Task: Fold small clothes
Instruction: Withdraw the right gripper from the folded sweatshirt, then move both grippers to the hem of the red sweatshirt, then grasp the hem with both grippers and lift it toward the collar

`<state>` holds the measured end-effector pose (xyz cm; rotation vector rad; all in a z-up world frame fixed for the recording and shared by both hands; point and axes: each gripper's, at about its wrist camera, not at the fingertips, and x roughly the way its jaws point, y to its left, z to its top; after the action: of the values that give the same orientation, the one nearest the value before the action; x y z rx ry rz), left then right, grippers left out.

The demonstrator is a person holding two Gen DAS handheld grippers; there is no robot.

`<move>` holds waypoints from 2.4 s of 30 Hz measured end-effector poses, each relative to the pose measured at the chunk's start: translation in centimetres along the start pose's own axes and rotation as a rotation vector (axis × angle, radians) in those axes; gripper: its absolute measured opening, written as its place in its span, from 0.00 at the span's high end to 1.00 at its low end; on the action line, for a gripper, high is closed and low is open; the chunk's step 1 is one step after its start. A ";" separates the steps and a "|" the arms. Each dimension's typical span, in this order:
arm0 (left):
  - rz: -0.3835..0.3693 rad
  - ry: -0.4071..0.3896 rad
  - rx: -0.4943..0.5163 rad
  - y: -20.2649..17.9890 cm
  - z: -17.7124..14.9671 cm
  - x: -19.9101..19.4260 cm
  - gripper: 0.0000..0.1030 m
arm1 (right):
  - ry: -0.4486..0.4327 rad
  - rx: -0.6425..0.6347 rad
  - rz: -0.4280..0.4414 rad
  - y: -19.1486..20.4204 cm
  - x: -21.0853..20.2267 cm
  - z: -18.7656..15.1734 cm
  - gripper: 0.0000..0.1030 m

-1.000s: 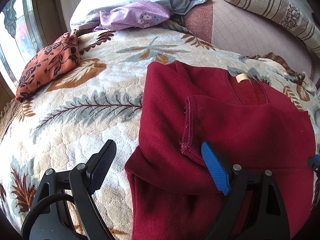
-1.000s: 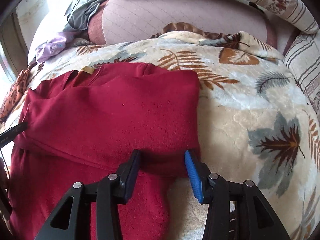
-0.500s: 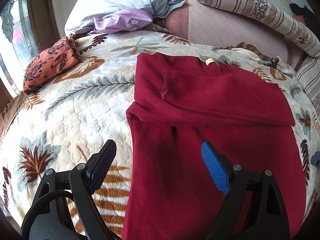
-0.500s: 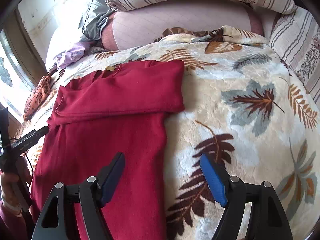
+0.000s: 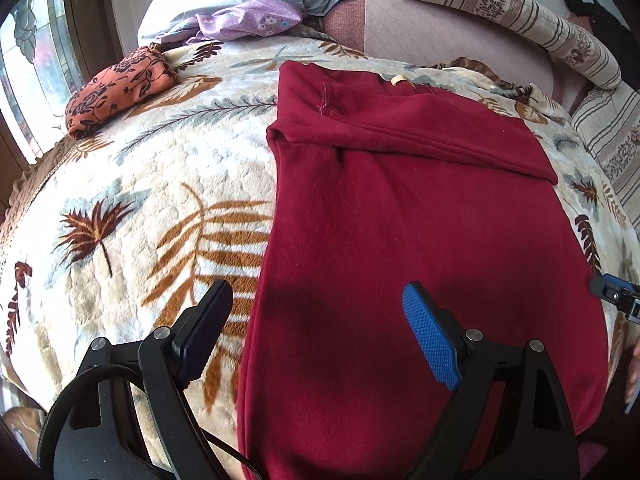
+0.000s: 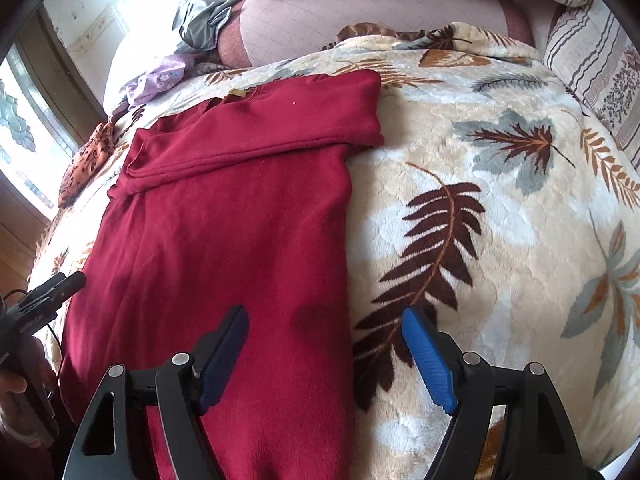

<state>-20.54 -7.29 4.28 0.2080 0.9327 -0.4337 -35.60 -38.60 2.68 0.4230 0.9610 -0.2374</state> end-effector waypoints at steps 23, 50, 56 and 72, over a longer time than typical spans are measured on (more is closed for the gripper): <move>-0.078 0.132 -0.138 4.4 -8.2 -3.5 0.15 | 0.082 0.020 0.336 0.0 -3.7 -9.4 0.21; -0.117 0.160 -0.049 1.9 -8.0 -2.9 0.15 | 0.146 -0.034 0.452 1.1 -2.3 -9.2 0.56; -0.114 0.160 -0.056 1.8 -7.7 -2.5 0.15 | 0.132 -0.047 0.485 1.8 -2.2 -9.3 0.34; -0.268 0.085 -0.110 3.3 -2.4 -4.8 0.90 | -0.013 -0.124 0.562 4.0 -4.8 -5.1 0.83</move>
<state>-23.32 -2.18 6.71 0.0000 1.0698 -0.6218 -40.49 -32.70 5.07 0.5579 0.8045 0.3263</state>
